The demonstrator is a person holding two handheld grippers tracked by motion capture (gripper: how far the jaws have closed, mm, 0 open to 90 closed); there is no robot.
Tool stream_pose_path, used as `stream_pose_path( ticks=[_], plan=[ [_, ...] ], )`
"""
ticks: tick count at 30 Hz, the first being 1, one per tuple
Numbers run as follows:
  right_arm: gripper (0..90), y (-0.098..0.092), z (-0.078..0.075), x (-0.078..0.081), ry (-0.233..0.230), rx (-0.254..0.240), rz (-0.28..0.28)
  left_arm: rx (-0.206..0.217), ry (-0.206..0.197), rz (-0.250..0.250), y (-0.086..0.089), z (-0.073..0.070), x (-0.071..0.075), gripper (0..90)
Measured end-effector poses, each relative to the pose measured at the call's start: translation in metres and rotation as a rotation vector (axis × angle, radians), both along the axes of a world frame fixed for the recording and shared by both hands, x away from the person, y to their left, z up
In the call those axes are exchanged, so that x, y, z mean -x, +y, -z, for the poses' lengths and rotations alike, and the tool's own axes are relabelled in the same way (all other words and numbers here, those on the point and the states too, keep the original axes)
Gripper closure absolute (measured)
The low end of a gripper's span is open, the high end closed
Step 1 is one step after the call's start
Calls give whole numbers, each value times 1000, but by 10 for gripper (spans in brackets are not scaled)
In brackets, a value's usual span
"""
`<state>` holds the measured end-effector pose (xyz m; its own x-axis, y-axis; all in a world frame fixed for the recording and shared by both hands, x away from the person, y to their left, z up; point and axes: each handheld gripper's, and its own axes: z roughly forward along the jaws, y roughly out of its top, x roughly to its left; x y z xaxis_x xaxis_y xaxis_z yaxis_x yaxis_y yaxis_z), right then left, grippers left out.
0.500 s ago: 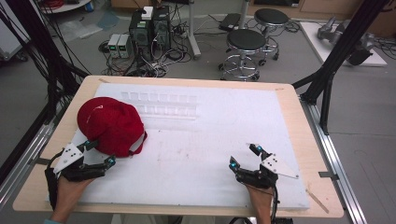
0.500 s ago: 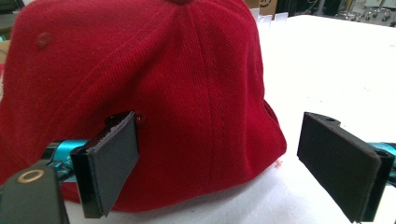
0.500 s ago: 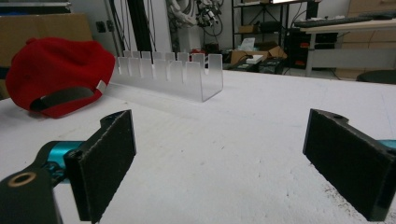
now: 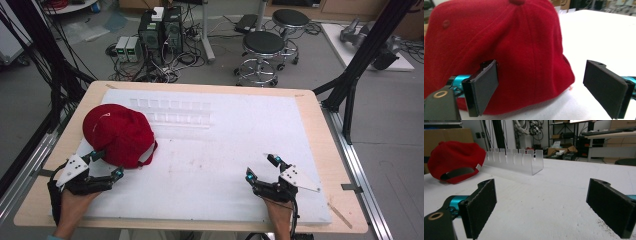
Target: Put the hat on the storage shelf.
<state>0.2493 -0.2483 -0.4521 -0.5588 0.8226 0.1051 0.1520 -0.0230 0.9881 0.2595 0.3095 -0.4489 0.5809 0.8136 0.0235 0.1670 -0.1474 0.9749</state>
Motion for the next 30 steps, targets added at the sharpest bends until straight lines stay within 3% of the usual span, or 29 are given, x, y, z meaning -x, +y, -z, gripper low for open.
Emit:
stream_pose_path(
  ticks=[5,13,19,30],
  plan=[
    [83,0,0,0,-1,1,1,18,3,-1,2,0,-1,133],
    [83,0,0,0,5,-2,-1,-4,-10,-2,0,0,1,133],
    [83,0,0,0,6,-1,-3,-21,21,-11,1,-2,2,133],
    [83,0,0,-1,8,1,-5,-41,1,-26,7,-16,9,133]
  ],
)
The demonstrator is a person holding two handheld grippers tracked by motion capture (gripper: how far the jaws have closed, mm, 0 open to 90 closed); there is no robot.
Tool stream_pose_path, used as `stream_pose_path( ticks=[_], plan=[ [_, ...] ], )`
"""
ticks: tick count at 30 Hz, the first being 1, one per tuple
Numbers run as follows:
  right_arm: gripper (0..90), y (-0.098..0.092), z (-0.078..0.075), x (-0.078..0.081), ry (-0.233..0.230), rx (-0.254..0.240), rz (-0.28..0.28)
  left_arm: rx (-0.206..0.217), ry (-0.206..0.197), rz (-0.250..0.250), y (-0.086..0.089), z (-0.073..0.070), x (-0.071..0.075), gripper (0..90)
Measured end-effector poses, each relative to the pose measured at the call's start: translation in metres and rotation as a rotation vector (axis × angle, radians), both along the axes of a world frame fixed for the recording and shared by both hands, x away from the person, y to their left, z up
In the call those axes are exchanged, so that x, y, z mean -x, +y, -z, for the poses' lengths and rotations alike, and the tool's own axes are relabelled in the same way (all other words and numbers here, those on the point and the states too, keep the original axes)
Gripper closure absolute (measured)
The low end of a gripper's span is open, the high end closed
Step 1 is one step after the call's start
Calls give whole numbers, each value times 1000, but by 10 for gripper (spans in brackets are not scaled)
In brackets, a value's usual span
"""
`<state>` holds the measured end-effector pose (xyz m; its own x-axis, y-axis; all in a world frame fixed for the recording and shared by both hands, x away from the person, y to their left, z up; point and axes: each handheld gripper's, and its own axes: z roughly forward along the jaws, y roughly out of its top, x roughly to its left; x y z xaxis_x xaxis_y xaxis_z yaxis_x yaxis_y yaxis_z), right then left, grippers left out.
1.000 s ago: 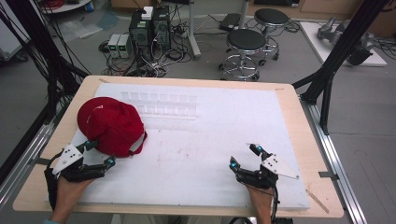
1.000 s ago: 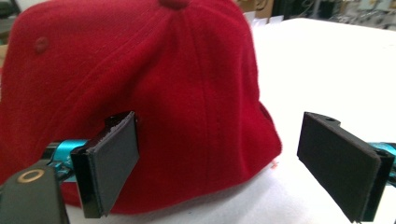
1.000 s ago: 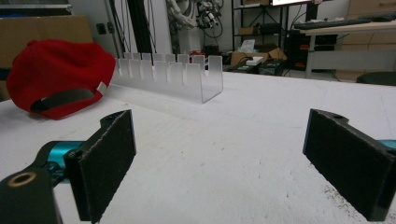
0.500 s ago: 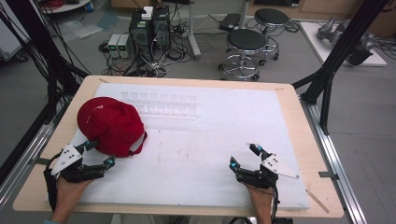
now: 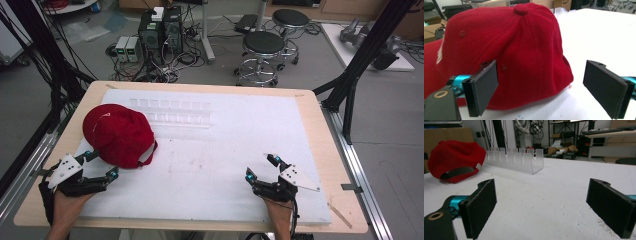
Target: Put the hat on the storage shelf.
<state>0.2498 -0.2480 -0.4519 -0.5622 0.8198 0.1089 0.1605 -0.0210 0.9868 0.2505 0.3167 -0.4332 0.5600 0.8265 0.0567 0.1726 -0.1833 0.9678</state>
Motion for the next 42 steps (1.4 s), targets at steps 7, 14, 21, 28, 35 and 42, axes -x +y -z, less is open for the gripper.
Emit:
stream_pose_path(
  ticks=[7,14,21,28,35,42],
  plan=[
    [84,0,0,0,0,0,-1,-18,-15,-5,9,-24,-5,133],
    [83,0,0,0,6,-4,1,-68,4,16,22,-52,-27,133],
    [83,0,0,-1,7,-3,0,-139,59,64,27,-59,-50,133],
    [84,0,0,-1,8,-4,0,-155,97,74,30,-55,-63,133],
    [84,0,0,-1,6,-3,0,-179,130,49,30,-48,-71,133],
    [83,-1,0,-1,6,-10,0,-203,185,32,27,-39,-76,180]
  ],
)
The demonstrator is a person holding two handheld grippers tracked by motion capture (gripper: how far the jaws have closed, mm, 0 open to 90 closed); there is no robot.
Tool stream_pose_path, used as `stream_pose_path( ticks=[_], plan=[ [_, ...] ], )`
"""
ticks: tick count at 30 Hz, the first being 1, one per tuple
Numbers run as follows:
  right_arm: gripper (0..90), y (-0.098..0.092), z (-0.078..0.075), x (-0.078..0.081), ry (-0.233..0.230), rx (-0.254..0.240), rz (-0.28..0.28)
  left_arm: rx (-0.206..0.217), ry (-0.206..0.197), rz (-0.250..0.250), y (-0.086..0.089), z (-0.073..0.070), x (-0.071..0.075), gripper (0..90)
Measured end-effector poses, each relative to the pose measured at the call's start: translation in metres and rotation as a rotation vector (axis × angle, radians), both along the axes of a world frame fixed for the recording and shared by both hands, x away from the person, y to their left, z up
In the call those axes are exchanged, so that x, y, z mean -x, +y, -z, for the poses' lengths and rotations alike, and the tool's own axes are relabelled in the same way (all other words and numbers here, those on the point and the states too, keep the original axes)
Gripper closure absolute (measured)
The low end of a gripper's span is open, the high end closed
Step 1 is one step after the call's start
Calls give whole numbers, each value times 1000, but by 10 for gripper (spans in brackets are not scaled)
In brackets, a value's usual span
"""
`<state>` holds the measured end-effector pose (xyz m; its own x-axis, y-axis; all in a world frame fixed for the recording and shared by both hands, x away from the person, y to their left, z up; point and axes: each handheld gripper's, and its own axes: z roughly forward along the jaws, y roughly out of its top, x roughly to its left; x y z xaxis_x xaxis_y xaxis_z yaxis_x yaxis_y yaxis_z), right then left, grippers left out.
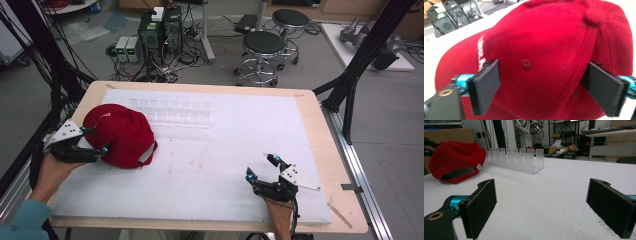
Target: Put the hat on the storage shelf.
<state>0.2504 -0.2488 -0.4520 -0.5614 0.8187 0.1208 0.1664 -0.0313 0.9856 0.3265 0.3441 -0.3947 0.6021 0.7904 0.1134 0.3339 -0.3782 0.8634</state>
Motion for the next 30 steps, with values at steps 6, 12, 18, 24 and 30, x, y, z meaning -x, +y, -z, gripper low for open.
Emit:
stream_pose_path(
  ticks=[6,12,18,24,30],
  plan=[
    [83,0,0,0,-2,-4,1,-9,1,-17,-1,3,3,380],
    [84,-1,0,0,-1,-8,3,-3,0,-16,-2,2,5,471],
    [84,-1,0,1,-2,-14,3,-6,-12,-50,-2,2,7,612],
    [84,-1,0,1,3,-18,4,-22,-36,-60,-2,1,8,781],
    [83,-2,0,1,1,-18,5,-16,-63,-110,-2,-1,10,851]
  ],
)
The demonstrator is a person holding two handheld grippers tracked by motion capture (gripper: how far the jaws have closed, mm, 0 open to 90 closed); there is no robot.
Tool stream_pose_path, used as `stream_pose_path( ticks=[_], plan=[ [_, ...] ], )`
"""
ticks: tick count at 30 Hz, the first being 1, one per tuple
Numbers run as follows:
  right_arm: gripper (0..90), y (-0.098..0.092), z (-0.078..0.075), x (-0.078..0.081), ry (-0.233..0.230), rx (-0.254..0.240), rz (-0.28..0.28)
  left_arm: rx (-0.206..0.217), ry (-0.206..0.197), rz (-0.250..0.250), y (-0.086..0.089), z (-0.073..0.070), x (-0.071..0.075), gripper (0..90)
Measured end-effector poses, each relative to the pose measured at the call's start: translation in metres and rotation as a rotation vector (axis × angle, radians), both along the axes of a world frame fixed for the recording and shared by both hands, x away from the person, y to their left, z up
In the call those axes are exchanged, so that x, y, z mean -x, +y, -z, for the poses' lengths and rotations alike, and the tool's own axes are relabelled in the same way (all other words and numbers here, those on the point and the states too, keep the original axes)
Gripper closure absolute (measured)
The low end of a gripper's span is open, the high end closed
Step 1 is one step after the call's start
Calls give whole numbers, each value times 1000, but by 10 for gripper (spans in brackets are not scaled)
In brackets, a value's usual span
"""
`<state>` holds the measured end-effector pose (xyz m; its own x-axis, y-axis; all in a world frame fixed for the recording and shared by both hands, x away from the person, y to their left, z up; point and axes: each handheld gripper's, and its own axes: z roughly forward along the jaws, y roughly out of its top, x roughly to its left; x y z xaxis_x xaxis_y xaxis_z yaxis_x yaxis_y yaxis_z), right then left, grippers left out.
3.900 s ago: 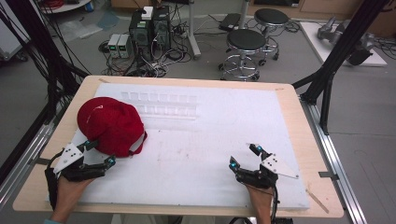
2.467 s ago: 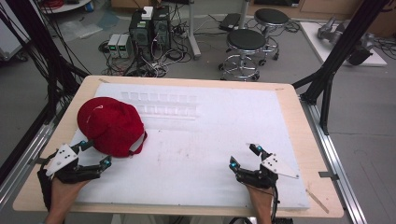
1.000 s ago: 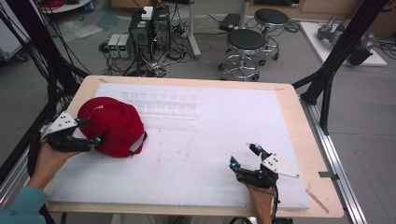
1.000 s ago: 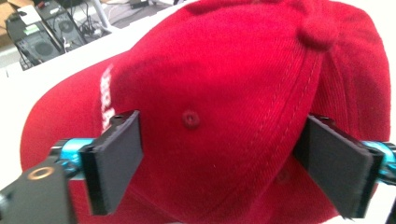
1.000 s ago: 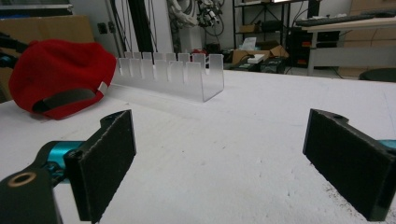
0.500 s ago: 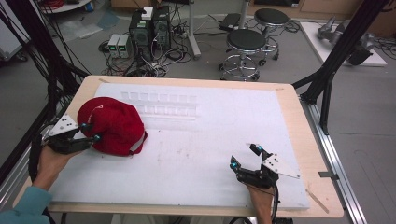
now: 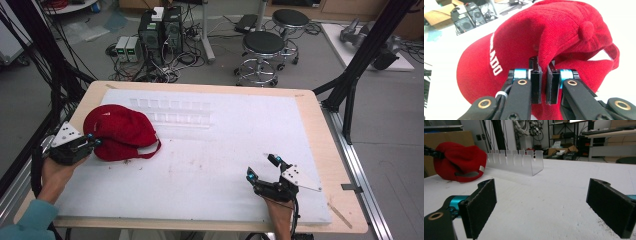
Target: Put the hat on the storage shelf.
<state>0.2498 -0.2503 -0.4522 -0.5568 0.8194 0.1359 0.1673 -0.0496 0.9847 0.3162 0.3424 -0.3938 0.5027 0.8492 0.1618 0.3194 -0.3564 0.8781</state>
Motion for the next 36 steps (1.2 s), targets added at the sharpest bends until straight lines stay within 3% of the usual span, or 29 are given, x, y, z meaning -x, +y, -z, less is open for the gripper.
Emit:
stream_pose_path(
  ticks=[7,12,15,31,36],
  plan=[
    [84,0,0,0,1,-1,0,5,-47,-50,2,-8,1,858],
    [84,0,0,0,2,1,0,32,-69,-73,1,-15,2,858],
    [83,0,0,0,1,0,0,27,-90,-81,0,-24,3,858],
    [83,0,0,0,-5,1,-3,57,-165,-84,-13,-67,21,859],
    [83,0,0,0,-4,0,-3,73,-184,-64,-26,-75,36,859]
  ],
)
